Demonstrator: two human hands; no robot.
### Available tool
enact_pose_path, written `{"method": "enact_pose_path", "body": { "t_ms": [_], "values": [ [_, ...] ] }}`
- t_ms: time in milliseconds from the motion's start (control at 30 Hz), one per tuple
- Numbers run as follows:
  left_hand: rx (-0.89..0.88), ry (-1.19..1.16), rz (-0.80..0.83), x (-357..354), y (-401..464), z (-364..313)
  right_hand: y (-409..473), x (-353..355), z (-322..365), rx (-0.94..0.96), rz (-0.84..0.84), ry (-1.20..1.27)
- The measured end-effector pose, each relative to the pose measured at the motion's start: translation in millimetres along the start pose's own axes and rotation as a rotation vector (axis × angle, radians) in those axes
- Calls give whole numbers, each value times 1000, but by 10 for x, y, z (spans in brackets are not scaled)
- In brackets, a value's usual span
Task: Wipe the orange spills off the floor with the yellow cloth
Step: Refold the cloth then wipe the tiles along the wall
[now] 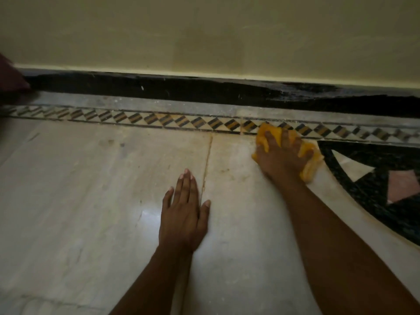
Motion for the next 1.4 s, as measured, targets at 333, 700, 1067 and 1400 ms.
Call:
{"method": "enact_pose_path", "body": {
  "t_ms": [333,700,1067,1400],
  "values": [
    [-22,-10,-9,13,15,14,-1281,-413,-680,428,-211,-121],
    [-49,28,-26,94,-54,-109,-1734,-545,-480,417,-214,-74],
    [-181,39,86,-175,-1142,-340,-1786,-596,-1039,51,-21,-10],
    [-196,-5,101,-137,-1160,-371,-3086,-621,-2277,-147,185,-75]
  ]
}}
Point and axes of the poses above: each hand's wrist, its own y-axis towards the middle knuckle, its own x-axis out of the back of the hand, z = x × y, the point moved 4 cm from there along y, towards the middle knuckle, and after that the axes turned 12 degrees about -y, right-handed, at the moved point
